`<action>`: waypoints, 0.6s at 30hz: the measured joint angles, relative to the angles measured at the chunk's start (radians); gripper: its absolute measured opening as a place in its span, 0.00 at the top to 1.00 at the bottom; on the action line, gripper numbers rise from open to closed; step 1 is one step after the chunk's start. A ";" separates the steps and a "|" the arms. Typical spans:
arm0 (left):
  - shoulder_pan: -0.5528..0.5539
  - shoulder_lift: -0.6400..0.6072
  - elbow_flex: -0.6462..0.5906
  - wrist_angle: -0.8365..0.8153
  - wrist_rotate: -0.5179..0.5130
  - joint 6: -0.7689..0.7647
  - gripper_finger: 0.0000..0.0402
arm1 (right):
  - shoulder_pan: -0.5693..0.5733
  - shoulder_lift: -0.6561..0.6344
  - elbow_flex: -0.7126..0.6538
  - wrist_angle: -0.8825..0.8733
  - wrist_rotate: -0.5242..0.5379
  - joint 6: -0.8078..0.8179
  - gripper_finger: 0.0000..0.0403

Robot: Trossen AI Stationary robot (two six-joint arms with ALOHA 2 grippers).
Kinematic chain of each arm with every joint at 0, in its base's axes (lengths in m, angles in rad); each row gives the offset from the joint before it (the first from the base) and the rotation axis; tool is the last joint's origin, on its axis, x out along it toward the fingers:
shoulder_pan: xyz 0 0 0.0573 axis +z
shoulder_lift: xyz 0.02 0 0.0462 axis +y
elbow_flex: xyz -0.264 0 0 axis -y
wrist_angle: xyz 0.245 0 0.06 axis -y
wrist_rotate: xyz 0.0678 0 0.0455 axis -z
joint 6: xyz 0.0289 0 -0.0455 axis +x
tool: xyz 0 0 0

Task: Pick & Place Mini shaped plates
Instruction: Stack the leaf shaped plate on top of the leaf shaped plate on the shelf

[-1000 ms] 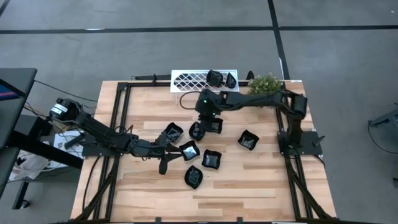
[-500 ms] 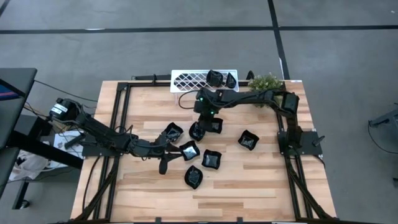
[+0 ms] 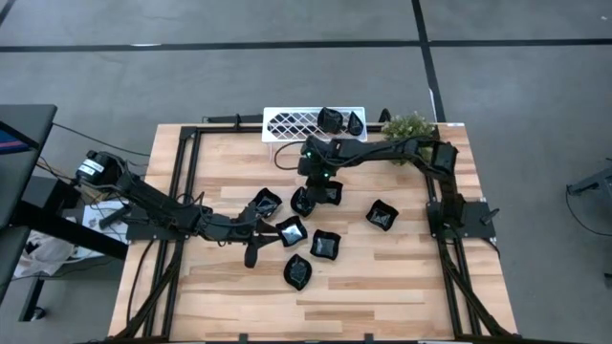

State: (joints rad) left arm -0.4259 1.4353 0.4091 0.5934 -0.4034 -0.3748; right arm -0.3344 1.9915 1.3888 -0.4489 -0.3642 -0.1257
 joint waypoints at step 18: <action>0.000 0.000 0.000 0.007 0.000 0.000 0.75 | 0.015 0.025 -0.002 -0.009 -0.027 -0.015 0.62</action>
State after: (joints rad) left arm -0.4259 1.4353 0.4091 0.6006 -0.4034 -0.3744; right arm -0.3196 2.0167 1.3865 -0.4577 -0.3916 -0.1410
